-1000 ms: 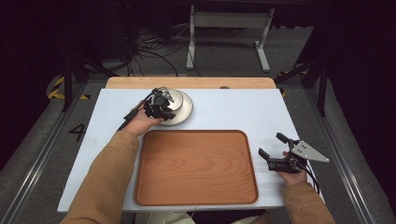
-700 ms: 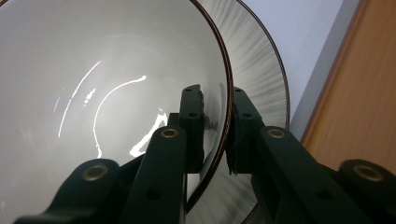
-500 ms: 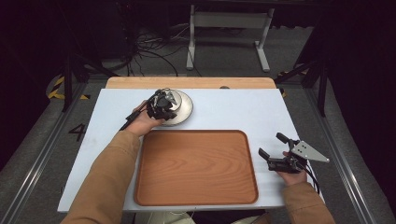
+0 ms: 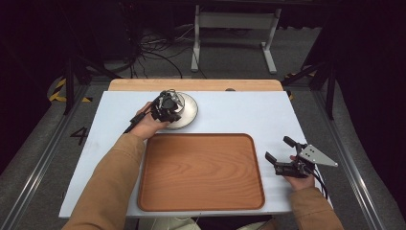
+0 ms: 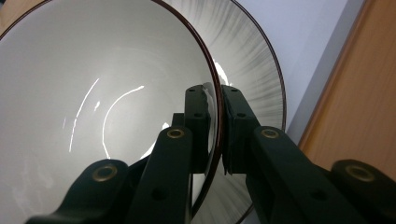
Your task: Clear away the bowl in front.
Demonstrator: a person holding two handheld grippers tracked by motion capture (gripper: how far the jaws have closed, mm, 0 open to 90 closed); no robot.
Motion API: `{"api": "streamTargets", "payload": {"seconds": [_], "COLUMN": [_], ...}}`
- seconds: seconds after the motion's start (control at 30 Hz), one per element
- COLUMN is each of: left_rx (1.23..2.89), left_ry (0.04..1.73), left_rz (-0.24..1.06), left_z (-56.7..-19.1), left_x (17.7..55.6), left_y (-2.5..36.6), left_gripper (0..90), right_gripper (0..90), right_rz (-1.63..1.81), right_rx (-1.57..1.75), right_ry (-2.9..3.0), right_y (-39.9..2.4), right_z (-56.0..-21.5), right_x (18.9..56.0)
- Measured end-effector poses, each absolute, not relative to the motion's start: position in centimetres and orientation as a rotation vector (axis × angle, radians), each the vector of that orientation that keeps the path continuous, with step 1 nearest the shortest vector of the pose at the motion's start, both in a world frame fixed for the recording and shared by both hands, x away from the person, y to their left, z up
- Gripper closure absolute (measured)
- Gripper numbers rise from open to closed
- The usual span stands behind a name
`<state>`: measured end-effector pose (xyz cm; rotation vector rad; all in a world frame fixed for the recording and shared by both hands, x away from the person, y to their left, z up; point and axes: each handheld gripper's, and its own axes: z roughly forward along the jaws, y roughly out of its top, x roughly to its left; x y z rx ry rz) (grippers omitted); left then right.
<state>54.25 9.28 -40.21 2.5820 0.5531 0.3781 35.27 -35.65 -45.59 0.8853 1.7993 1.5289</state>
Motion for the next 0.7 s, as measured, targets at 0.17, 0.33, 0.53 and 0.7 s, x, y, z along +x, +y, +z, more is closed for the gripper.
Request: {"api": "streamTargets", "payload": {"seconds": [0.17, 0.33, 0.53, 0.7], "left_rx": [2.57, 2.619, 2.602, 2.59], "left_ry": [0.587, 0.606, 0.596, 0.589], "left_rz": [0.37, 0.374, 0.376, 0.356], "left_z": [-39.4, -38.8, -37.2, -35.8], "left_x": [54.0, 53.6, 52.8, 52.1], "left_y": [9.5, 9.2, 9.0, 9.0], "left_gripper": [82.4, 82.4, 82.5, 82.4], "right_gripper": [2.4, 2.4, 2.4, 2.4], "right_rz": [1.529, 1.529, 1.529, 1.534], "right_rx": [0.885, 0.887, 0.887, 0.889], "right_ry": [1.799, 1.798, 1.798, 1.799], "right_y": [-35.7, -35.7, -35.7, -35.7], "right_z": [-45.6, -45.6, -45.6, -45.6], "right_x": [35.3, 35.3, 35.3, 35.3]}}
